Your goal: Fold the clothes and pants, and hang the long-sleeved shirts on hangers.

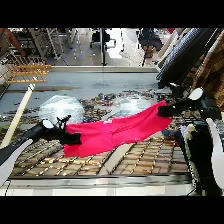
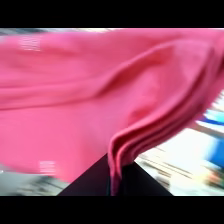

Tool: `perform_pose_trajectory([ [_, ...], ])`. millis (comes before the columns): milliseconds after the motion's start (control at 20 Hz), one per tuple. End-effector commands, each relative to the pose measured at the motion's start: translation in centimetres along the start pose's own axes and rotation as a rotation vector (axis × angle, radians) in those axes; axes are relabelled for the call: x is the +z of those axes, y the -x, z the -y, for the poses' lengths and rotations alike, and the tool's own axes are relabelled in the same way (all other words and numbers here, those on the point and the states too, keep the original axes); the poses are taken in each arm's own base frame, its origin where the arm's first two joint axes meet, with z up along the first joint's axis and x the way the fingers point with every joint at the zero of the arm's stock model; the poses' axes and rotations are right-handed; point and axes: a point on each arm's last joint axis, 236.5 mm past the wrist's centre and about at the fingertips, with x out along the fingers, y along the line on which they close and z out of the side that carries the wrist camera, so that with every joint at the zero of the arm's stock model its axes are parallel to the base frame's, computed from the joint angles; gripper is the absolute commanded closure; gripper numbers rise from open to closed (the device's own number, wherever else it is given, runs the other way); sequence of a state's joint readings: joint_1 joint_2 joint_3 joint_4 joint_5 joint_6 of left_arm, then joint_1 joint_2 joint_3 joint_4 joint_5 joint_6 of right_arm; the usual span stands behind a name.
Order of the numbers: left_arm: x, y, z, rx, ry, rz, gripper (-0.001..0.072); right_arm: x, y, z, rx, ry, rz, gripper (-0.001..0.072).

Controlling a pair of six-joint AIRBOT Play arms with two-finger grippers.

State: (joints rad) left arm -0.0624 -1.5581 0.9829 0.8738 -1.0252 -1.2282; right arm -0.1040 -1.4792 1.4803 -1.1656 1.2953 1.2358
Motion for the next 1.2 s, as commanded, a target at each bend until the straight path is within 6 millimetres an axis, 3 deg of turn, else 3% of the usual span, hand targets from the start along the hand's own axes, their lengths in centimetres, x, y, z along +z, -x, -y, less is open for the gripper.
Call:
perform_pose_trajectory([
  [0, 1.7, 5.3, 0.6, -0.018, -0.019, 0.038, 0.0702, 0.9, 0.6, -11.3, 0.108, 0.051, 0.048, 0.0690],
  [150, 3.4, 16.2, 0.9, -0.028, -0.034, 0.194, 0.0702, 0.3, -2.8, -24.4, 0.224, 0.187, 0.098, 0.0691],
  [250, 3.3, 22.0, -0.1, 0.007, -0.016, 0.328, 0.0701, -0.7, -6.0, -33.6, 0.322, 0.253, 0.176, 0.0691],
  [300, 3.1, 24.1, -0.7, 0.031, -0.003, 0.383, 0.0701, -1.5, -8.0, -37.9, 0.369, 0.274, 0.221, 0.0691],
  [400, 2.5, 26.7, -1.5, 0.066, -0.004, 0.450, 0.0702, -3.8, -12.6, -44.0, 0.437, 0.296, 0.281, 0.0689],
  [500, 2.2, 27.1, -2.0, 0.073, 0.001, 0.451, 0.0702, -6.8, -17.6, -47.1, 0.463, 0.303, 0.230, 0.0660],
  [600, 2.0, 26.1, -2.1, 0.062, 0.010, 0.427, 0.0702, -8.6, -20.2, -48.4, 0.464, 0.369, 0.143, 0.0277],
  [650, 1.7, 25.2, -2.3, 0.054, 0.010, 0.403, 0.0702, -8.2, -19.9, -47.8, 0.444, 0.399, 0.115, 0.0255],
  [750, 1.2, 23.4, -2.7, 0.037, 0.025, 0.358, 0.0702, -4.9, -17.3, -43.5, 0.370, 0.419, 0.072, 0.0199],
  [850, 1.1, 21.1, -2.9, 0.020, 0.027, 0.313, 0.0702, -1.2, -13.8, -36.8, 0.293, 0.357, 0.041, 0.0175],
  [950, 1.4, 17.7, -2.6, 0.002, 0.013, 0.256, 0.0702, 1.1, -10.6, -29.3, 0.226, 0.258, -0.015, 0.0175],
  [1050, 1.1, 13.5, -1.5, -0.020, -0.020, 0.154, 0.0701, 0.7, -9.1, -22.7, 0.187, 0.145, -0.119, 0.0174],
  [1100, 0.7, 11.6, -1.0, -0.031, -0.039, 0.100, 0.0701, -0.3, -8.9, -19.8, 0.181, 0.078, -0.189, 0.0137],
  [1150, 0.4, 9.6, -0.7, -0.038, -0.048, 0.048, 0.0702, -1.5, -9.3, -17.4, 0.182, 0.011, -0.244, 0.0036],
])
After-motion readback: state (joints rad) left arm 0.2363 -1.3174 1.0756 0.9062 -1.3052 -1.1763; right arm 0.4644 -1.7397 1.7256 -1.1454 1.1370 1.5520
